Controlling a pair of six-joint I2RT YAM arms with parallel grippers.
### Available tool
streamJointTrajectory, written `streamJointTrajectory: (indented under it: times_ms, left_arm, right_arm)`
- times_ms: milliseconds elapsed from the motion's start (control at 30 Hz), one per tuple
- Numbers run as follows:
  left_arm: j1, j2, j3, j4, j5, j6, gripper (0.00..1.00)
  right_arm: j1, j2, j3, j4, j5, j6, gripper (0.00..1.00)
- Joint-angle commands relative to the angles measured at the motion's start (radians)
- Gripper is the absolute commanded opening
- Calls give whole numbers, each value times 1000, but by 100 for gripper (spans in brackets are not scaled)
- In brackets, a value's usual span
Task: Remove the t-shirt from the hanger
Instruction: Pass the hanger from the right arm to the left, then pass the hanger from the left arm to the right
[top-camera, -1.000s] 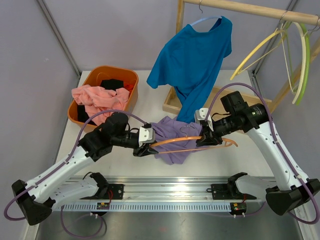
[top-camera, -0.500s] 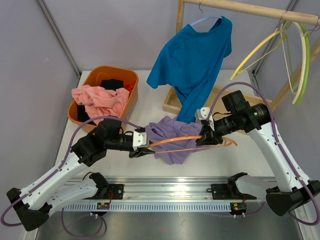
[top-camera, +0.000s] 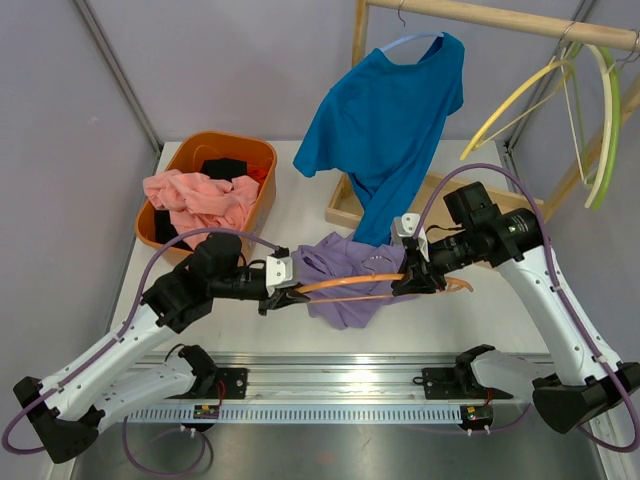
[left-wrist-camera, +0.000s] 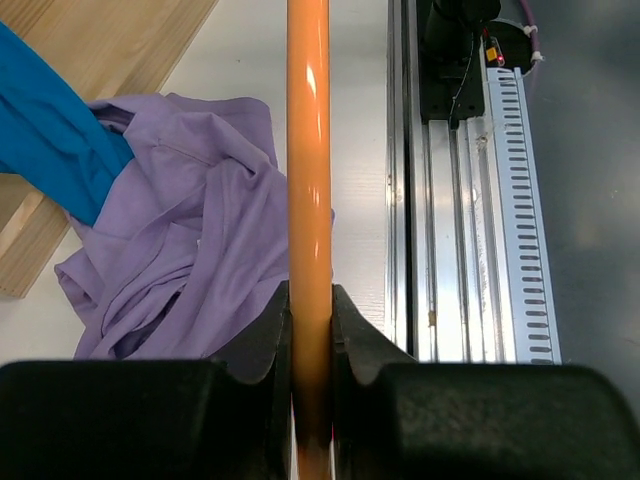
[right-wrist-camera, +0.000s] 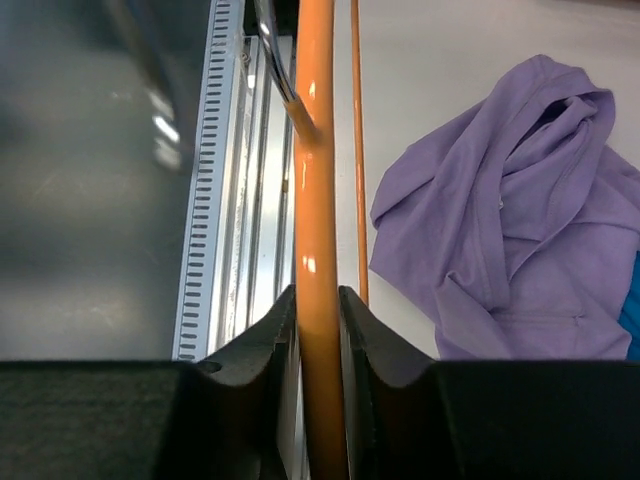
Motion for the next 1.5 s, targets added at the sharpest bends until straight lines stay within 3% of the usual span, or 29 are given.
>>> streamJointTrajectory:
  times_ms: [0, 167, 333, 433, 700, 800, 1000, 1167, 1300, 1467]
  left_arm:
    - [-10, -18, -16, -1, 35, -69, 0]
    - [-8, -70, -62, 23, 10, -201, 0]
    - [-8, -98, -79, 32, -24, -339, 0]
    - [-8, -125, -85, 23, -77, -414, 0]
    - [-8, -198, 34, -138, -402, -546, 0]
    - [-10, -152, 114, -161, -472, -551, 0]
    - [-8, 14, 269, -81, -456, -524, 0]
    - [-10, 220, 467, -17, -466, -502, 0]
    - [-8, 371, 620, 45, -467, -494, 0]
    - [-8, 532, 789, 121, -481, -498, 0]
  right_arm:
    - [6, -26, 15, 94, -8, 129, 29]
    - [5, -37, 38, 159, 66, 236, 58]
    - [-5, -63, 49, 209, 143, 300, 62]
    - [-28, -86, 67, 229, 216, 324, 70]
    - [-198, -198, 117, 240, 425, 310, 72]
    - [-244, -238, 100, 225, 425, 298, 72]
    - [-264, -290, 3, 148, 347, 232, 72]
    - [-264, -358, -122, 21, 143, 76, 72]
    - [-264, -419, -285, 91, 118, 85, 73]
    - [-264, -444, -374, 205, 102, 139, 74]
